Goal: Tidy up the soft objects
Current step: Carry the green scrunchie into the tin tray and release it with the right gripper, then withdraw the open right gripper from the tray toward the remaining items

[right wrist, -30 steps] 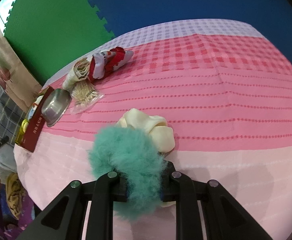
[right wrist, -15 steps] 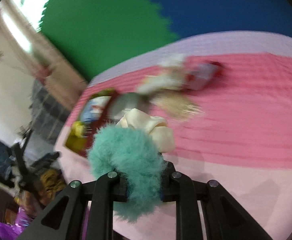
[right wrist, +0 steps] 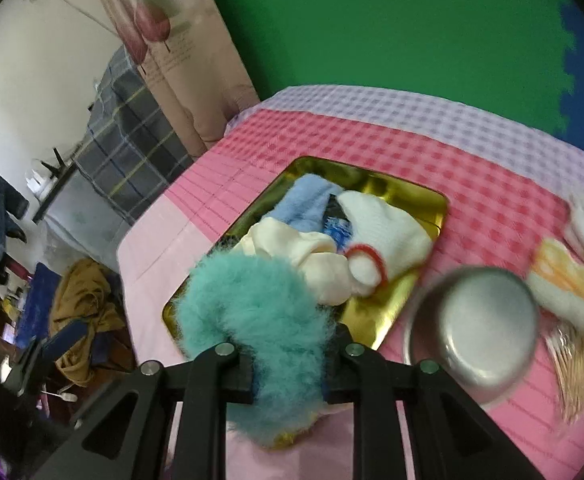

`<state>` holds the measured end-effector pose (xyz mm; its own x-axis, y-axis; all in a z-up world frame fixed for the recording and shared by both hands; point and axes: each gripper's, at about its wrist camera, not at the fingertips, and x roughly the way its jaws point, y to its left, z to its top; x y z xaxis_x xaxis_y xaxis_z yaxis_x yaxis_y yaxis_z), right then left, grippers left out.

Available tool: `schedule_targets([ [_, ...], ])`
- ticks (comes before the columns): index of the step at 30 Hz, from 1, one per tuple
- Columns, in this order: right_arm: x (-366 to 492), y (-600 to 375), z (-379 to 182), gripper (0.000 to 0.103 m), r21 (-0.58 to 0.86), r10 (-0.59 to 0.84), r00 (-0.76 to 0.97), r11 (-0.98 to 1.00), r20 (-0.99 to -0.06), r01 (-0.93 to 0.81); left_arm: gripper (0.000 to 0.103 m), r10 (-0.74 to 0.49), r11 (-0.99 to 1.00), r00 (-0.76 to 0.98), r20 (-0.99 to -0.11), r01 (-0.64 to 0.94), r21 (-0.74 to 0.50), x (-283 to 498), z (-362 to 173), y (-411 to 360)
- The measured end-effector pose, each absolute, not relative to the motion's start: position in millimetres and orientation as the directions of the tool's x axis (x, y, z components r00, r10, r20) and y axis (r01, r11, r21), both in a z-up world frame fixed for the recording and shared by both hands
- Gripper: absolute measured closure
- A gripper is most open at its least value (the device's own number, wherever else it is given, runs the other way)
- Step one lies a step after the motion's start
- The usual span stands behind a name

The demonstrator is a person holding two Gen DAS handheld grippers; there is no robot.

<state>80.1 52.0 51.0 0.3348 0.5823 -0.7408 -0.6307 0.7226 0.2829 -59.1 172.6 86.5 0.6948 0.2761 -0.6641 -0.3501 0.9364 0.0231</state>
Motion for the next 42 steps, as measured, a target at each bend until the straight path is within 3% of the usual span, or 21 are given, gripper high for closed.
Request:
schedule_targets([
  [3,85,72,45,0.078,0.22,0.54,0.361,0.737,-0.761,-0.639,0.013,0.265,0.939,0.684,-0.679,-0.344,0.02,-56,82,173],
  [7,92,84,37,0.052,0.136,0.447,0.393,0.781,-0.803,-0.61,0.013,0.265,0.941,0.679,-0.685,-0.338,0.029,-54,80,171],
  [10,90,84,38,0.042,0.119,0.419,0.373,0.781,-0.828,-0.613,0.013,0.268,0.939,0.679,-0.683,-0.343,0.028,-54,80,173],
  [16,88,84,48,0.041,0.058,0.318,0.337,0.798,-0.886,-0.6,0.013,0.258,0.935,0.666,-0.7,-0.355,0.007,-54,76,178],
  [19,89,83,59,0.041,0.155,0.362,0.229,0.775,-0.904,-0.613,0.013,0.262,0.935,0.67,-0.694,-0.355,0.011,-55,78,176],
  [21,88,80,75,0.041,0.156,0.375,0.252,0.78,-0.892,-0.607,0.013,0.269,0.935,0.672,-0.69,-0.353,0.02,-55,78,174],
  [24,84,68,98,0.041,0.202,0.44,0.275,0.77,-0.855,-0.605,0.013,0.269,0.937,0.669,-0.693,-0.347,0.028,-55,77,172],
  [27,76,40,117,0.041,0.299,0.562,0.335,0.752,-0.756,-0.587,0.013,0.264,0.938,0.672,-0.692,-0.346,0.022,-55,77,173],
  [30,62,5,115,0.041,0.284,0.569,0.449,0.782,-0.689,-0.554,0.013,0.259,0.937,0.671,-0.695,-0.349,0.012,-55,77,174],
  [36,31,-72,75,0.041,0.074,0.35,0.689,0.915,-0.634,-0.397,0.013,0.272,0.937,0.67,-0.69,-0.347,0.033,-56,77,169],
  [42,25,-160,30,0.041,-0.007,0.13,0.745,0.984,-0.654,-0.177,0.013,0.29,0.938,0.662,-0.691,-0.339,0.069,-55,73,162],
])
